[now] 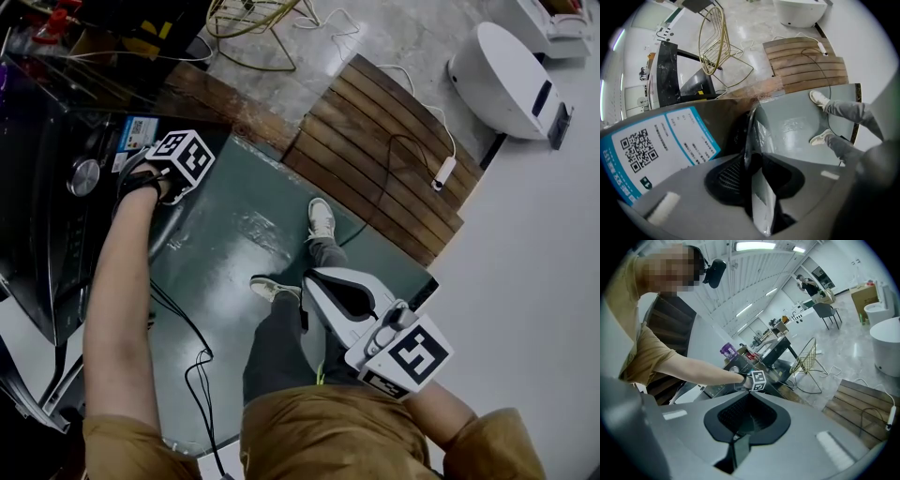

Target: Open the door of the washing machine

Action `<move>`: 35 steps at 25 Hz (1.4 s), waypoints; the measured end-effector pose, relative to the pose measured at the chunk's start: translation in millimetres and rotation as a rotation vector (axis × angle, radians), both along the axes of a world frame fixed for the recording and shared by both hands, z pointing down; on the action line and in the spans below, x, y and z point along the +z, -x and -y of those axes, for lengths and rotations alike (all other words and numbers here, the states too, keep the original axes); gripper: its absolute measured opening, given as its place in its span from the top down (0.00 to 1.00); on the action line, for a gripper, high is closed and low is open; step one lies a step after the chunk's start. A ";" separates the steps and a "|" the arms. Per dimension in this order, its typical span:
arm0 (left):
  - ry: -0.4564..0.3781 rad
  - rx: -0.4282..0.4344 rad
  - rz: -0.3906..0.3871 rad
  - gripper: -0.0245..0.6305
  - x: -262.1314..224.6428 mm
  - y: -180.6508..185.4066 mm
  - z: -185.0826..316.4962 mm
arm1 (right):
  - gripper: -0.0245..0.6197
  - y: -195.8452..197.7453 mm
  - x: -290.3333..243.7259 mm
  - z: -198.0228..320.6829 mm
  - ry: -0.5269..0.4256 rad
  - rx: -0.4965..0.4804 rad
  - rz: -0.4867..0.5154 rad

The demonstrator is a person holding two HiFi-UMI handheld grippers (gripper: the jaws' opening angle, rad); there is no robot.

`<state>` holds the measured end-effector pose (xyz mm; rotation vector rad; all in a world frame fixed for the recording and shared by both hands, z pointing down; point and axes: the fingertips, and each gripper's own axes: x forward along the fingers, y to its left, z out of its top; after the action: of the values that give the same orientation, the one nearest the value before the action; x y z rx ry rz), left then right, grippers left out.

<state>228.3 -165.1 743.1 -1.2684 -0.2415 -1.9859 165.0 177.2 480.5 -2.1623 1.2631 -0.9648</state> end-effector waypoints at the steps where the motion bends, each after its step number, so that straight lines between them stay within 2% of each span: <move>1: 0.002 -0.004 0.001 0.71 0.0 -0.5 0.6 | 0.95 -0.5 -0.7 2.2 -0.003 -0.001 -0.002; 3: 0.019 -0.018 -0.004 0.72 -0.6 -3.1 -0.2 | 0.95 -1.8 -1.9 5.5 -0.009 0.001 -0.003; 5: 0.070 -0.070 0.011 0.72 -8.2 3.0 -8.5 | 0.95 -1.7 -2.9 8.8 -0.017 0.002 -0.002; 7: 0.132 -0.124 0.089 0.74 -17.1 24.5 -33.2 | 0.95 0.0 -2.8 12.4 -0.023 0.000 0.002; 9: 0.152 -0.056 0.146 0.73 -5.7 34.6 -59.5 | 0.95 1.4 -3.6 17.6 -0.022 -0.006 -0.002; 11: 0.151 0.042 0.128 0.74 11.3 34.4 -70.8 | 0.95 5.5 -9.8 23.8 -0.031 -0.026 -0.017; 14: 0.181 0.022 0.086 0.74 12.4 40.7 -81.1 | 0.95 11.9 -17.4 22.9 -0.041 -0.043 -0.030; 19: 0.227 0.006 0.046 0.73 8.9 52.2 -102.6 | 0.95 17.9 -22.1 10.3 -0.034 -0.015 -0.043; 25: 0.241 0.122 0.015 0.73 7.7 68.5 -123.1 | 0.95 27.0 -16.0 -1.7 -0.012 0.003 -0.041; 29: 0.248 0.170 0.015 0.73 9.6 86.8 -139.2 | 0.95 39.6 -17.9 1.1 -0.012 -0.013 -0.045; 35: 0.231 0.289 0.025 0.72 11.1 109.7 -159.6 | 0.95 51.2 -21.1 -1.8 -0.005 -0.015 -0.059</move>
<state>118.7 -5.5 754.2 -1.2703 -0.6455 -1.7625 113.8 179.0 459.3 -2.1956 1.3091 -0.9089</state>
